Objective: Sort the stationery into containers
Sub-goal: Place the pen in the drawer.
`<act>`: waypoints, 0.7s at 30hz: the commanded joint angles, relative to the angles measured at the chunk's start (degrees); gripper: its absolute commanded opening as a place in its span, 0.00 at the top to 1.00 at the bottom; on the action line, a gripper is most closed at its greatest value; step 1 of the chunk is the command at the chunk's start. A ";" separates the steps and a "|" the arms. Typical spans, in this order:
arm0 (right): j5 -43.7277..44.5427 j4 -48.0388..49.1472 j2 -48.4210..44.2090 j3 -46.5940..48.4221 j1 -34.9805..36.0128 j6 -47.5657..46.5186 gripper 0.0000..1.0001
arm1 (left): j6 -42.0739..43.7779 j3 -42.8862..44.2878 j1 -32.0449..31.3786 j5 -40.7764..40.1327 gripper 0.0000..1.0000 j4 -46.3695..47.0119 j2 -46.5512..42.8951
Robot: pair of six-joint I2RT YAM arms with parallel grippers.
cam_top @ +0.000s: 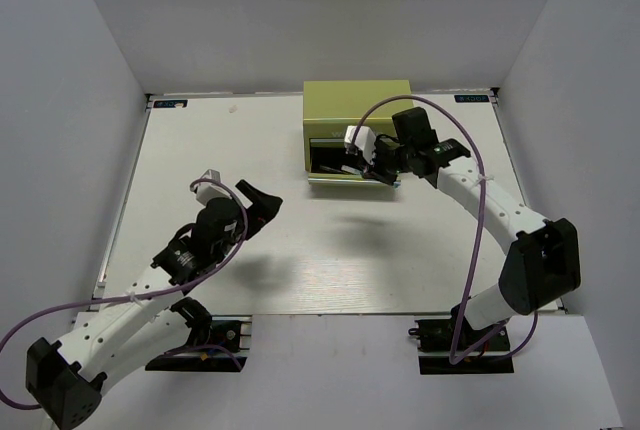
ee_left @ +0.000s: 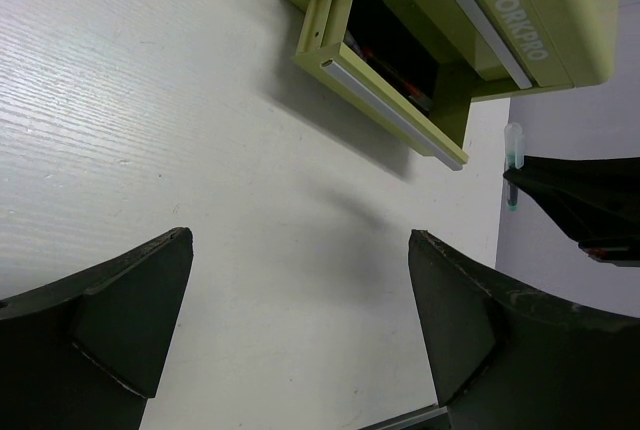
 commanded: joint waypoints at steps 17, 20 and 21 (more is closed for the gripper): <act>-1.44 7.88 8.57 8.10 -0.02 -8.81 1.00 | 1.09 -0.37 0.20 -0.88 0.01 0.99 -0.75; -0.65 7.79 11.47 8.80 -0.02 -11.36 1.00 | 1.09 -0.37 0.20 -0.88 0.01 0.99 -1.28; 0.05 7.79 12.95 9.24 -0.19 -12.07 1.00 | 1.09 -0.37 0.20 -0.88 0.01 0.99 -1.28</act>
